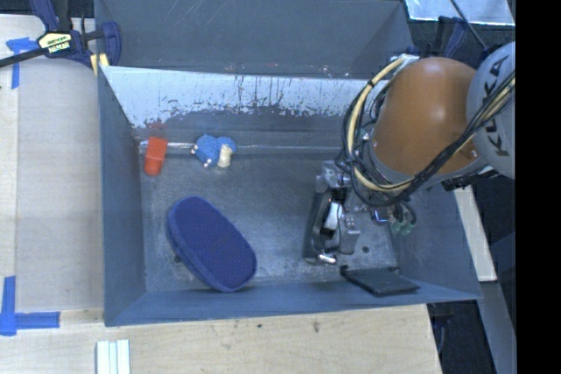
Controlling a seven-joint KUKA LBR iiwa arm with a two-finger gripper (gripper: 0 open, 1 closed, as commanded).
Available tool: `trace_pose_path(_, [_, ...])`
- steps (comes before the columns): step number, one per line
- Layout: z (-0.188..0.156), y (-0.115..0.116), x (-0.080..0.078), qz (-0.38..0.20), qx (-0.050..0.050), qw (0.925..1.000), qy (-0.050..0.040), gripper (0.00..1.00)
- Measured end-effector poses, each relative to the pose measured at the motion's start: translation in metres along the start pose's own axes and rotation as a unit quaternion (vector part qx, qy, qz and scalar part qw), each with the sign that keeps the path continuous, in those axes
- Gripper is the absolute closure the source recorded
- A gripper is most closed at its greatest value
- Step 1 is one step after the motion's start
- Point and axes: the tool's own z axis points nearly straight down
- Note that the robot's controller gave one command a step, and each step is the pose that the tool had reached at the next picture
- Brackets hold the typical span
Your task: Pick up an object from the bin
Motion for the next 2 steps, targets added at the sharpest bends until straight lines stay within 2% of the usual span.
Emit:
trace_pose_path(1, [0.094,-0.041,-0.0259,-0.187,-0.003,0.9823,-0.007,0.0])
trace_pose_path(2, [0.0918,-0.0428,-0.0293,-0.185,-0.001,0.9826,-0.0125,1.0])
